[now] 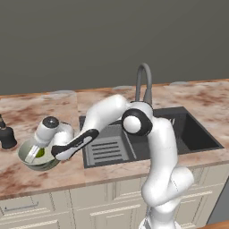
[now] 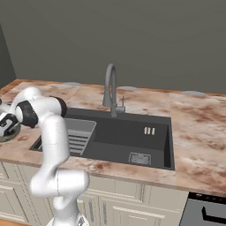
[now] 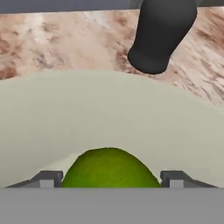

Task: Pick the lime from the sink and place it in the bowl. Then pick the bowl and place it in the microwave. Then close the microwave door and press the start button.

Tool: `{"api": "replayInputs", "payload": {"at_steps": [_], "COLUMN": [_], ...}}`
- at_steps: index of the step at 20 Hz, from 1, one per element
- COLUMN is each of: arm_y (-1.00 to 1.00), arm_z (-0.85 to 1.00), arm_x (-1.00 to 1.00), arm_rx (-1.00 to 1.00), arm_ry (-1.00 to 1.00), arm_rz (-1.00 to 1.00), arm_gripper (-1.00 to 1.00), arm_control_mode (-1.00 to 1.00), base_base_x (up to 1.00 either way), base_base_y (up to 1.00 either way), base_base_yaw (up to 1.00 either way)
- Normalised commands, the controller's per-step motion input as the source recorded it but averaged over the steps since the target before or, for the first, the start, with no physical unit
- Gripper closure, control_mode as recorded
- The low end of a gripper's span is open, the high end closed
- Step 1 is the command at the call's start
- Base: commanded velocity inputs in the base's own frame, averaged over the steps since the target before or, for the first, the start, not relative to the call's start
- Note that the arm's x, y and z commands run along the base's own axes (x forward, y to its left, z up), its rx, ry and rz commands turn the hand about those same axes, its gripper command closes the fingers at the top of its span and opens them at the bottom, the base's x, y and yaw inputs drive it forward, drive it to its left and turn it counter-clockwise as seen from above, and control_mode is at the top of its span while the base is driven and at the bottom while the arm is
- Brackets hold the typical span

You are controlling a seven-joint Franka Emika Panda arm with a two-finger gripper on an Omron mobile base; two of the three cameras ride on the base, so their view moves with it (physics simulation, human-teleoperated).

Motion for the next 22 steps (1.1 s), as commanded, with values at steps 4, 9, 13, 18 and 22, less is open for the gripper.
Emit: {"api": "replayInputs", "payload": {"at_steps": [4, 9, 13, 18, 22], "arm_y": [0.29, 0.0, -0.11, -0.01, 0.0], "arm_z": [0.43, 0.97, 0.93, 0.06, -0.41], "arm_x": [0.07, -0.01, -0.27, -0.94, -1.0], "arm_rx": [-0.03, -0.01, 0.0, 0.0, 0.0], "arm_ry": [0.07, 0.01, 0.01, 0.01, 0.0], "arm_rz": [-0.09, -0.08, -0.07, 0.0, 0.0], "arm_gripper": [-1.0, -1.0, -1.0, -1.0, -1.0], "arm_control_mode": [-1.0, -1.0, -1.0, -1.0, -1.0], "base_base_x": [0.0, 0.0, 0.0, 0.0, 0.0], "base_base_y": [0.0, 0.0, 0.0, 0.0, 0.0], "base_base_yaw": [0.0, 0.0, 0.0, 0.0, 0.0]}}
